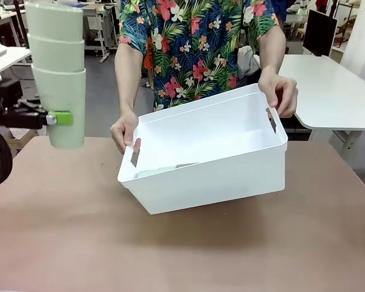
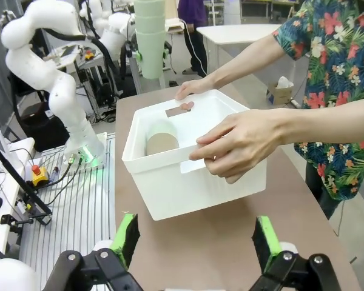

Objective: Stack the cups and store them in the basket.
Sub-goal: Place the stack of Reusable plastic cups into the Pantry Basket.

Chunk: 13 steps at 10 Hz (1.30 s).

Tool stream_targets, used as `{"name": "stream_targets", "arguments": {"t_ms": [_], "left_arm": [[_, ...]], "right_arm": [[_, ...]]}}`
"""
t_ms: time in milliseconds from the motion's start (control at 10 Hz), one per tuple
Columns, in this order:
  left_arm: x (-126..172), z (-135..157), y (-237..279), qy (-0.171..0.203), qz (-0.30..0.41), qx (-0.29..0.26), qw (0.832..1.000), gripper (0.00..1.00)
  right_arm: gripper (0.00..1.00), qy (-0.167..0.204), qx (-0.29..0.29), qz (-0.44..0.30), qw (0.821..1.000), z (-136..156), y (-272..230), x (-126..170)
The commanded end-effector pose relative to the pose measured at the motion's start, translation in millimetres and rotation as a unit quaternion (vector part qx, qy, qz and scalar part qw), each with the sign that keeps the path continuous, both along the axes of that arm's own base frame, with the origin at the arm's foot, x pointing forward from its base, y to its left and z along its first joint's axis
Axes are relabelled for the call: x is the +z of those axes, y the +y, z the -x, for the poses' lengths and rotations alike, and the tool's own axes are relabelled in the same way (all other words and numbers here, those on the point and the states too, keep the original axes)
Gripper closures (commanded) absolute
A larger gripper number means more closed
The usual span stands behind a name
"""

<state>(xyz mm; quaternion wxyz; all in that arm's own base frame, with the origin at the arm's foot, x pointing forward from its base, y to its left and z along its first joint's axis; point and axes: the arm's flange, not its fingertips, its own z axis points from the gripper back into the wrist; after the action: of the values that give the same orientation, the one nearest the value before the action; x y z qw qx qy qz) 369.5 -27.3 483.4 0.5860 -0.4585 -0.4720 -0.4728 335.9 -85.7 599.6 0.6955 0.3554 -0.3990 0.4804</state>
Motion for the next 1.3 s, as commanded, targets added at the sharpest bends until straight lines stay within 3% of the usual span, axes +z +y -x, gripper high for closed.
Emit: {"name": "stream_targets", "arguments": {"t_ms": [0,400,600,1200], "left_arm": [[43.8,8.1,-34.8,0.010,-0.071,0.009,0.997,0.15],[101.5,17.1,-110.6,-0.011,-0.187,0.030,0.982,0.15],[111.9,16.6,-152.1,-0.021,-0.241,0.036,0.970,0.15],[77.4,-20.1,-244.5,-0.048,-0.322,0.011,0.945,0.15]], "right_arm": [[0.00,-0.007,0.003,-0.006,1.000,-1.4,-0.2,3.9],[0.00,-0.007,0.003,-0.006,1.000,-1.4,-0.2,3.9],[0.00,-0.007,0.003,-0.006,1.000,-1.4,-0.2,3.9],[0.00,-0.007,0.003,-0.006,1.000,-1.4,-0.2,3.9]]}}
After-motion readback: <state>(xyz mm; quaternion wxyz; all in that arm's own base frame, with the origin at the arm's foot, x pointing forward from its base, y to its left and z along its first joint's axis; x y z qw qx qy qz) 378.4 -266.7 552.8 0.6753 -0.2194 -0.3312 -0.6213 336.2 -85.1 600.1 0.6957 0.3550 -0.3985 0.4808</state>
